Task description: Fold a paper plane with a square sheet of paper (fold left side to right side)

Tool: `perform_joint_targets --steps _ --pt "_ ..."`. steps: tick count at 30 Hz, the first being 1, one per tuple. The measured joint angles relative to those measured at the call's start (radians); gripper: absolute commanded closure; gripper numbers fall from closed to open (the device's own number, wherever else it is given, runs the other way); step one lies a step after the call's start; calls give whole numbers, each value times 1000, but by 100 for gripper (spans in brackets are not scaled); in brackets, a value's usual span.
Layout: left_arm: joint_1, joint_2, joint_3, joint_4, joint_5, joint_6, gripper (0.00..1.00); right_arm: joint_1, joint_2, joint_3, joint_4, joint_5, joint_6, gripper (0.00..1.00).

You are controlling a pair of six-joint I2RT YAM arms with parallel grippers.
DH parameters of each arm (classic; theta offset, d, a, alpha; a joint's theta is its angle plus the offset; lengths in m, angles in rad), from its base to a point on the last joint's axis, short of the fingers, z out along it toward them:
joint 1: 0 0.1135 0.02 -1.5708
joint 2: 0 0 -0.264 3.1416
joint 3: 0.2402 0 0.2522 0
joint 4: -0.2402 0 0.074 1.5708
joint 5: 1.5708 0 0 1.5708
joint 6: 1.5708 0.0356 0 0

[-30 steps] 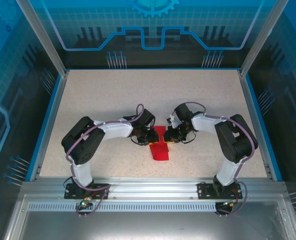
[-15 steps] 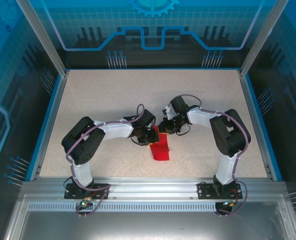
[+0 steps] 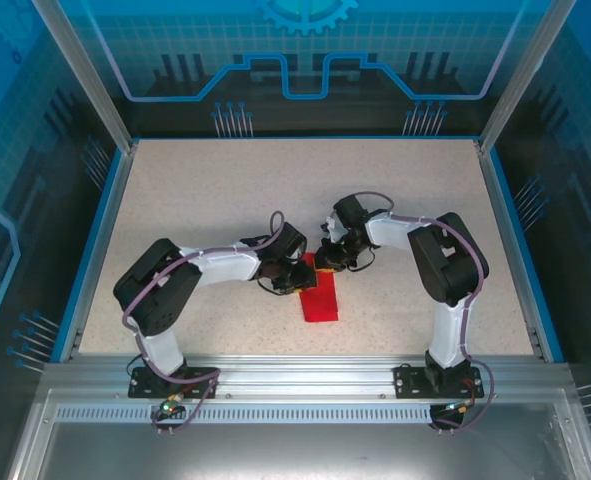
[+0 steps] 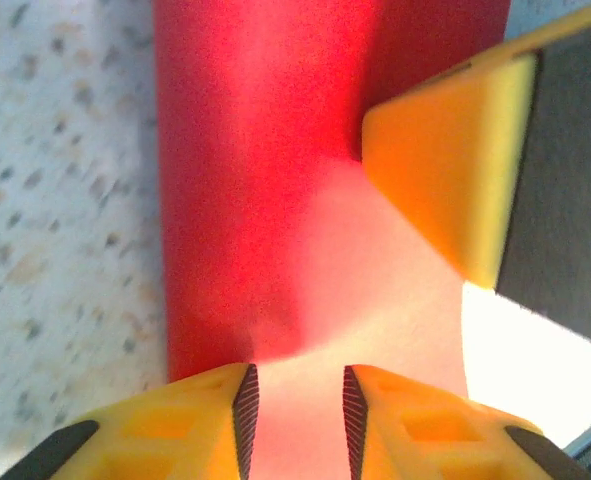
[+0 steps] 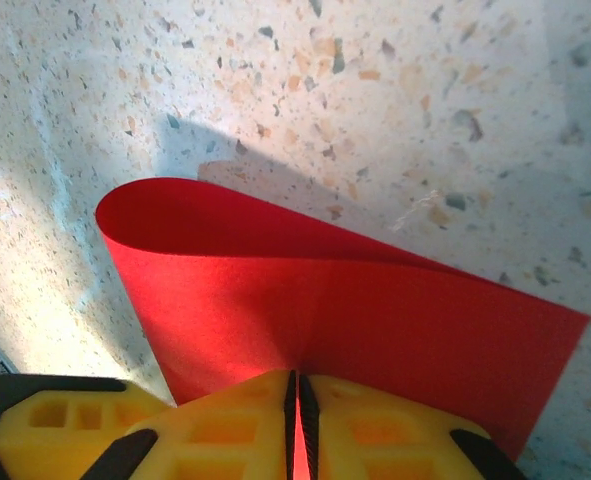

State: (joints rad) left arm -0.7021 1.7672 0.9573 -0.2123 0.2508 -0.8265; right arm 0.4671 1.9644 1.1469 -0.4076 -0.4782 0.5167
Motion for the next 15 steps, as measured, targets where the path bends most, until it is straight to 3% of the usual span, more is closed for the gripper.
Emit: perform_joint_targets --steps 7,15 --pt "55 -93 -23 21 19 10 65 0 0 1 -1 0 -1 86" --pt "76 -13 27 40 57 18 68 2 0 1 -2 3 -1 86"
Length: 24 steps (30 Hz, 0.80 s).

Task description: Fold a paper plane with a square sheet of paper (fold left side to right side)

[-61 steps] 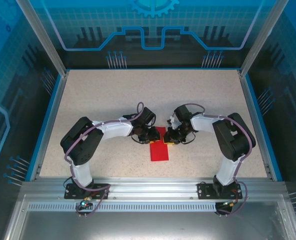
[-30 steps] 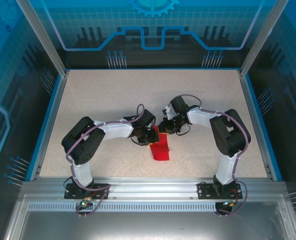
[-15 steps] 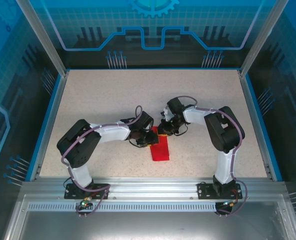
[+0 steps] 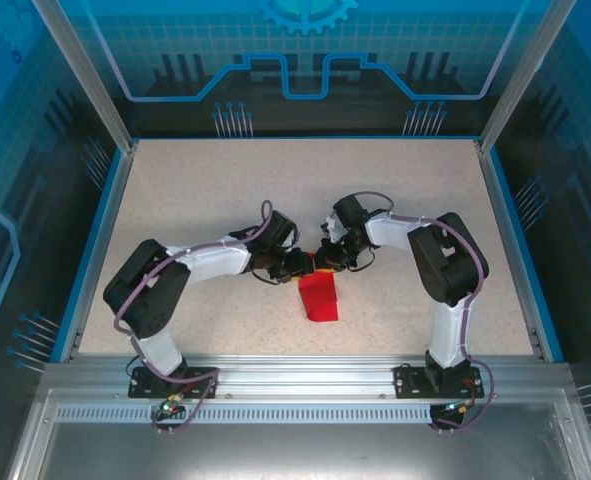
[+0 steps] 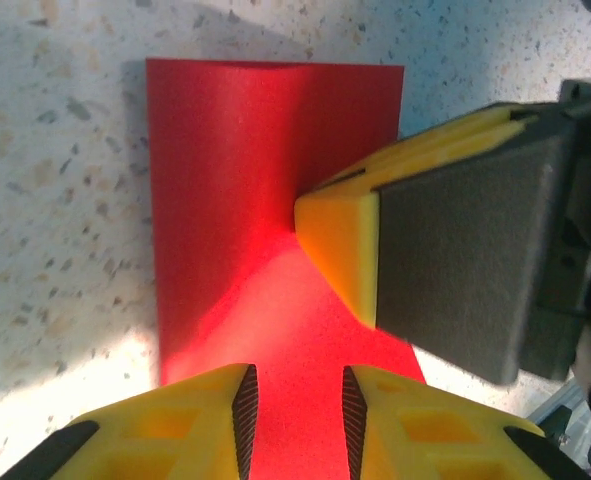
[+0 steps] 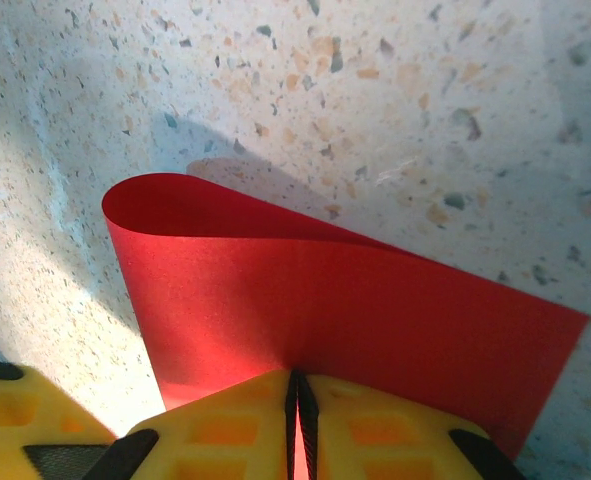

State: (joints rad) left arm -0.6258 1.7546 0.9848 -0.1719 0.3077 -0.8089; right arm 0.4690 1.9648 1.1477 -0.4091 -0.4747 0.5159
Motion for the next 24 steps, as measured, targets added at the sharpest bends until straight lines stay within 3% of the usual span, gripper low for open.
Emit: perform_joint_targets --steps 13,24 --pt "35 117 57 2 3 7 69 5 0 6 -13 19 -13 86" --pt "72 90 11 35 11 23 66 8 -1 6 -15 26 -20 86"
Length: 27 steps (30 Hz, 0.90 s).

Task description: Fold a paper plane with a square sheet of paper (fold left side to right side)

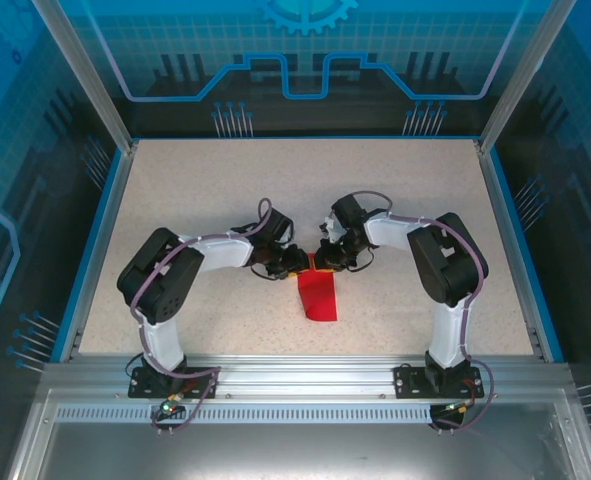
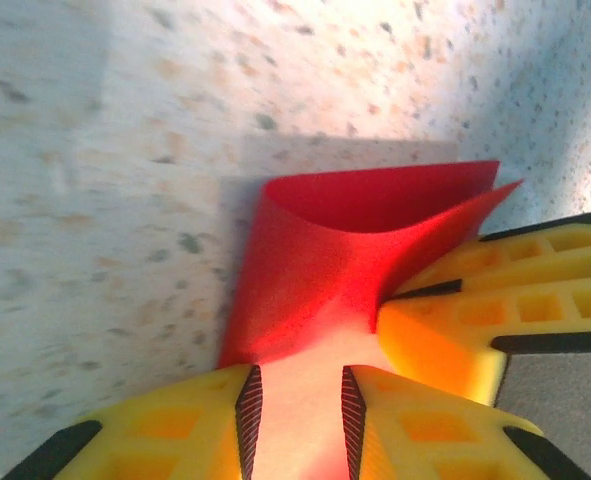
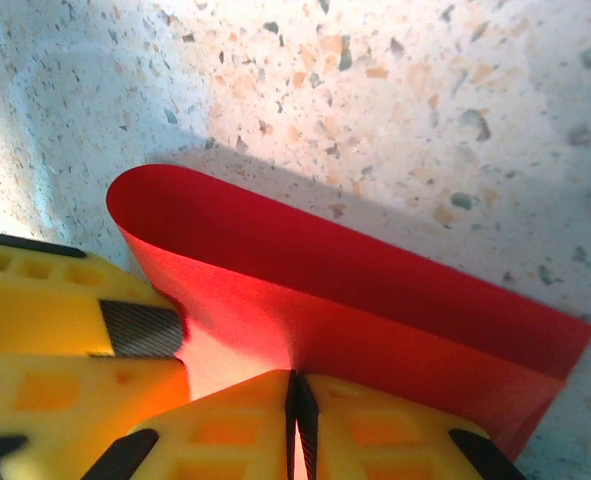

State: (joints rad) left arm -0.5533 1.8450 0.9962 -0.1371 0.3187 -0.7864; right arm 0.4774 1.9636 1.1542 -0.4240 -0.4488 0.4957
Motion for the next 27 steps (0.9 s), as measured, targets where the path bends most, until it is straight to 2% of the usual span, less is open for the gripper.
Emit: perform_joint_targets --steps 5,12,19,27 --pt "48 -42 -14 -43 -31 27 66 0 0 0 0 0 0 86" --pt "29 -81 9 -45 -25 59 66 0 0 0 0 -1 0 86" --pt "25 17 113 -36 1 62 68 0 0 0 0 -1 0 86" --pt "25 101 143 -42 19 66 68 0 0 0 0 0 0 86"
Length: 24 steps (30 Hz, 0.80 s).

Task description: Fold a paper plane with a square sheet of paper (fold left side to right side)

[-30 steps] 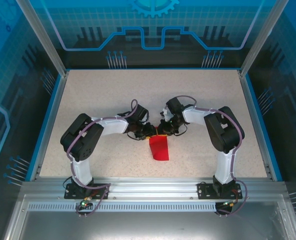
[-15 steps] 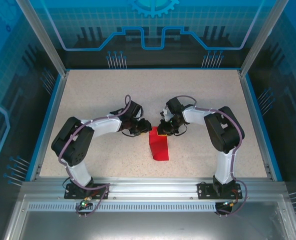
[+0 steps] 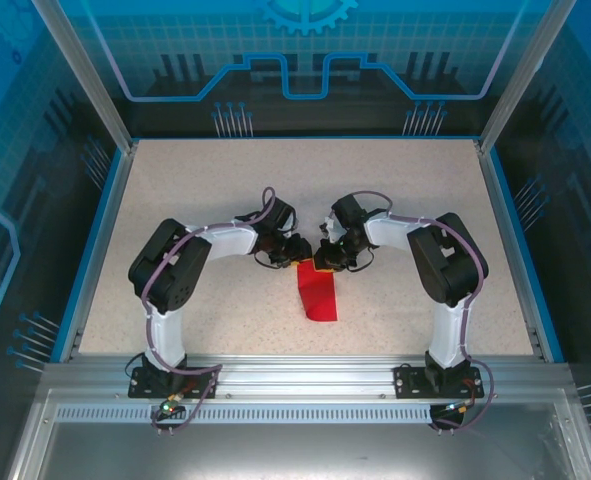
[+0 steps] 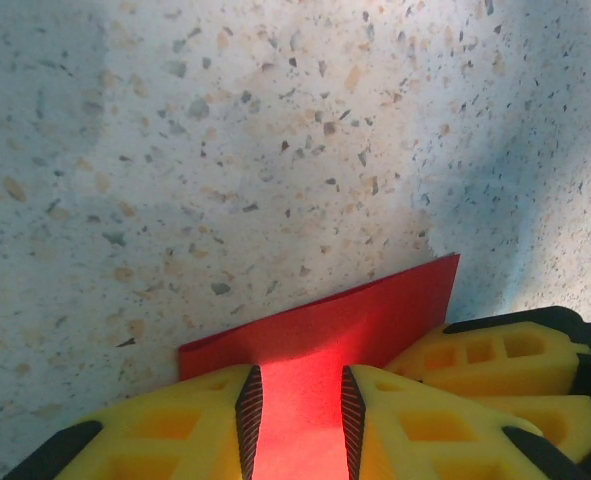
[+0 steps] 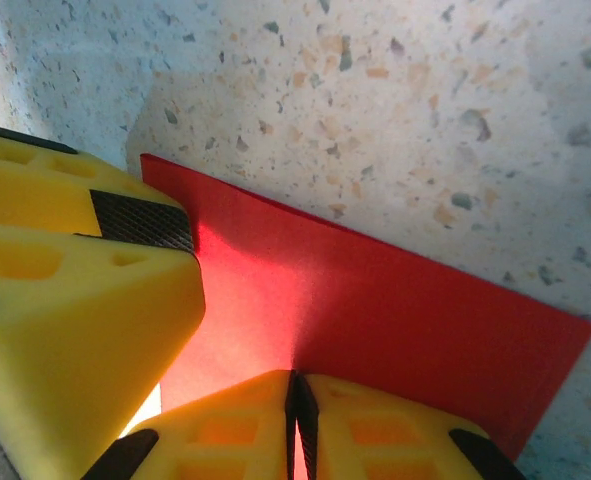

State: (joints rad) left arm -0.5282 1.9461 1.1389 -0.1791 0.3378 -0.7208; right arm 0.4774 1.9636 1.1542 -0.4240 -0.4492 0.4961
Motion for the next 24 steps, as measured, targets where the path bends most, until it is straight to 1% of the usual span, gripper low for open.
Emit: perform_joint_targets --steps 4,10,14,16,19,22,24 --pt "2 4 11 -19 -23 16 68 0 0 0 -2 1 0 86" --pt "7 4 11 -23 -26 24 68 0 0 0 -2 1 0 86" --pt "10 -5 5 -24 -28 45 66 0 0 0 -2 1 0 86" --pt "17 -34 -16 -34 -47 57 64 0 0 0 -2 0 0 86" --pt "35 -118 -68 -55 -69 72 64 0 0 0 -2 0 0 86" --pt "39 -236 -136 -41 -70 72 63 0 0 0 -2 0 0 86" --pt "27 -311 -190 -5 -60 66 63 0 0 0 -1 0 0 86"
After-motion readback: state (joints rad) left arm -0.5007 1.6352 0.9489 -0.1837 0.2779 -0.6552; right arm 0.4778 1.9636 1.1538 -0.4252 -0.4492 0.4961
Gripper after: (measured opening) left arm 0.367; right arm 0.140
